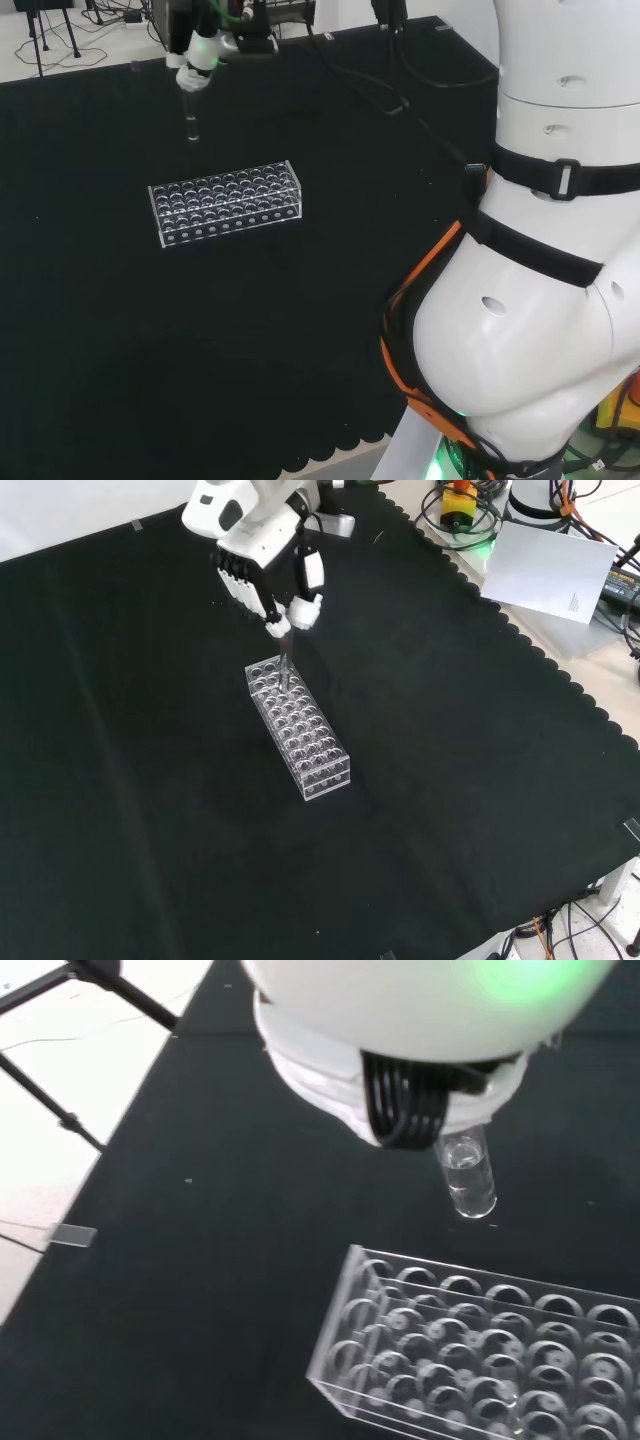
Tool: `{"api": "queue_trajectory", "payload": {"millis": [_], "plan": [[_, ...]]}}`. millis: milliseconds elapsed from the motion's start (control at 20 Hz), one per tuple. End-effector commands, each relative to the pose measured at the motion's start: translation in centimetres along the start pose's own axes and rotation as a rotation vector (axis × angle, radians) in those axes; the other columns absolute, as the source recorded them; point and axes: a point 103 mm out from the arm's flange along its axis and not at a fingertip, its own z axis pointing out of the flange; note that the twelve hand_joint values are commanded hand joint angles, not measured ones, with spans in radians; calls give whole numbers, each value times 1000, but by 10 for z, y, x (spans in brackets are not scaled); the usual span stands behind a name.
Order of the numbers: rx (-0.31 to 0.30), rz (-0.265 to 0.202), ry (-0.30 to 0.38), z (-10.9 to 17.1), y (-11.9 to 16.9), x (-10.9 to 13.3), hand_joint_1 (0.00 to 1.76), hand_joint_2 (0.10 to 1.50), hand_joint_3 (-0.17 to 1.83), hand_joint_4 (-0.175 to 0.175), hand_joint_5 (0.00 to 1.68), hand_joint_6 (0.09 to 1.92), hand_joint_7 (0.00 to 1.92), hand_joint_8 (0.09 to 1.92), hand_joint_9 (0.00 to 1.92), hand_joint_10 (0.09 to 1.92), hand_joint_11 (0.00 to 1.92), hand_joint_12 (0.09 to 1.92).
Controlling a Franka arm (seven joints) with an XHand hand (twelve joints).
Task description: Shake the test tube.
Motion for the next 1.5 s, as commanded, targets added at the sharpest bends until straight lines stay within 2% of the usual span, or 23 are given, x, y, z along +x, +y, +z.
{"api": "queue_trajectory", "payload": {"millis": [50, 300, 700, 850, 1150, 1300, 1500], "plan": [[6, -2, 0, 1, -1, -1, 1444, 569, 686, -175, 1451, 87, 1468, 611, 1499, 225, 1440, 1035], [20, 64, -27, 3, -12, -32, 1444, 569, 686, -175, 1452, 87, 1468, 611, 1499, 223, 1439, 1036], [29, 202, -65, 0, -40, -93, 1444, 569, 685, -175, 1453, 87, 1469, 610, 1499, 222, 1438, 1036], [31, 236, -84, -2, -48, -109, 1444, 569, 685, -175, 1453, 87, 1469, 610, 1499, 221, 1438, 1036], [33, 270, -102, -6, -56, -126, 1444, 569, 686, -175, 1454, 87, 1469, 610, 1500, 220, 1438, 1036], [32, 259, -94, -6, -55, -124, 1444, 569, 686, -175, 1455, 87, 1469, 610, 1500, 220, 1438, 1036], [38, 225, -86, -1, -44, -107, 1444, 569, 686, -175, 1455, 87, 1469, 610, 1500, 220, 1437, 1036]]}}
